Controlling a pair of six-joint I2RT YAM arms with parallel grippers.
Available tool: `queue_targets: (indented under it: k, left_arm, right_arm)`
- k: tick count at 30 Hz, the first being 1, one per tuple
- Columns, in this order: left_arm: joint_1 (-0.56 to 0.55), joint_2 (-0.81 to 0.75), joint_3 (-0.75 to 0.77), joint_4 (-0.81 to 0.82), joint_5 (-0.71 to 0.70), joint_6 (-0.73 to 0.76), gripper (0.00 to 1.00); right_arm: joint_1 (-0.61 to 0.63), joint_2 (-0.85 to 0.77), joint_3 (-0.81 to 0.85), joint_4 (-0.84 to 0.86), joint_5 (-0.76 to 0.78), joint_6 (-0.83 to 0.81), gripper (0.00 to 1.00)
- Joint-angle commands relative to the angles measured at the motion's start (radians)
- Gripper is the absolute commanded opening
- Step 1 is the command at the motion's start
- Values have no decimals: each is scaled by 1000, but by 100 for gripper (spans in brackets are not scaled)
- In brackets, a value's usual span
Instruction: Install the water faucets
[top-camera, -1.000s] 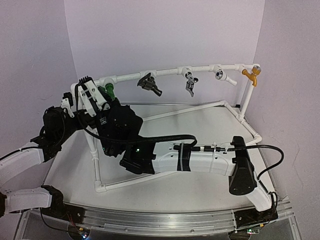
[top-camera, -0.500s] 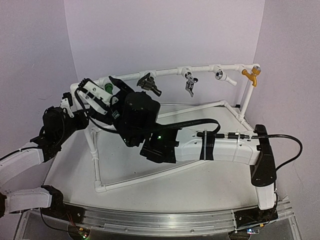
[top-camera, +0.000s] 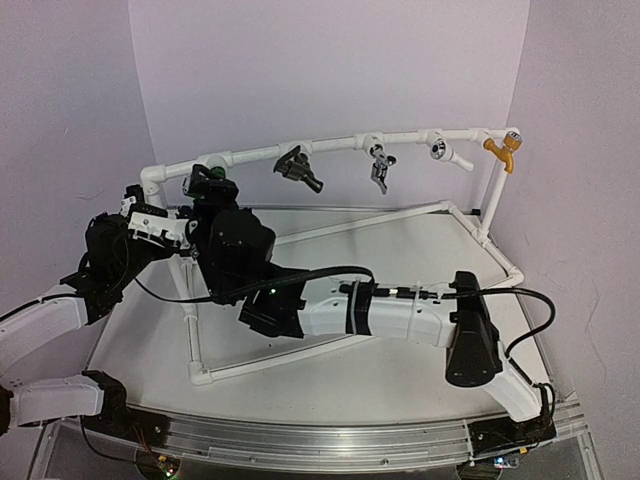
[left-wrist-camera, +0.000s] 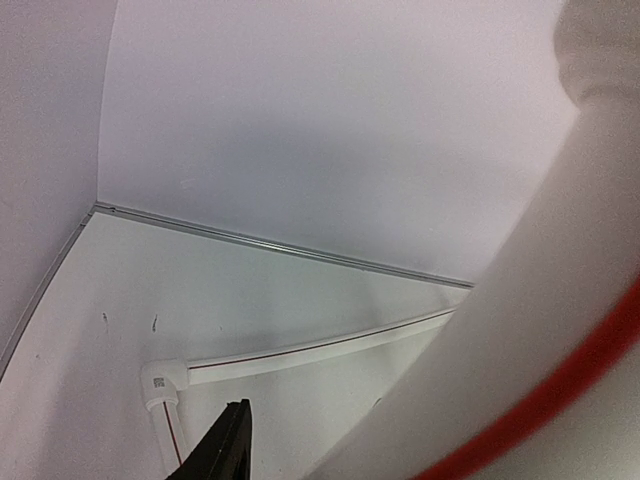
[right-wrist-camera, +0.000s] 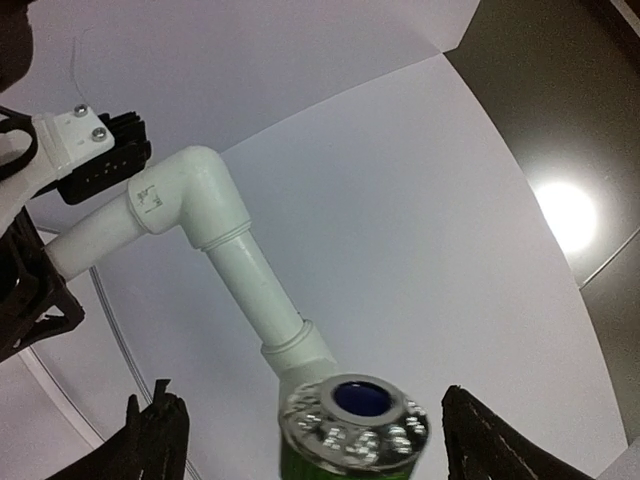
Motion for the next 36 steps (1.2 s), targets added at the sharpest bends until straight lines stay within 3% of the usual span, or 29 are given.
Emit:
queue_targets:
  k: [1,4,10,13,16,21,23,25,29,32,36]
  left_arm:
    - [-28,-2,10,-76,141,-196,0]
    - [-28,-7,8,-77,137,-197,0]
    - [-28,2,13,-77,143,-201,0]
    - [-28,3,14,-77,145,-202,0]
    - [-28,3,14,-77,144,-204,0]
    - [-28,2,14,-77,142,-208,0]
    - [-27,3,15,-77,144,-207,0]
    - [-27,4,16,-77,142,-208,0]
    - [-28,11,21,-77,145,-208,0]
    - [-27,11,20,-77,142,-206,0]
    - [-26,6,16,-77,141,-198,0]
  right_arm:
    - [-7,68,144,94,88,-69,77]
    - [-15,39,132,94,128,74,61]
    - [-32,-54,26,76,155,420,41]
    - [-49,-90,4,43,165,652,26]
    - [-65,-166,-84,2,134,983,14]
    - [-142,-359,-372,-61,-105,1809,0]
    - [-155,-383,-420,-3,-157,1971,0]
    - [-154,-378,-425,64,-218,1975,0]
    - [-144,-363,-393,44,-236,1875,20]
    - [-133,-404,-456,23,-200,1789,36]
    - [-99,-481,-579,22,-201,1557,59]
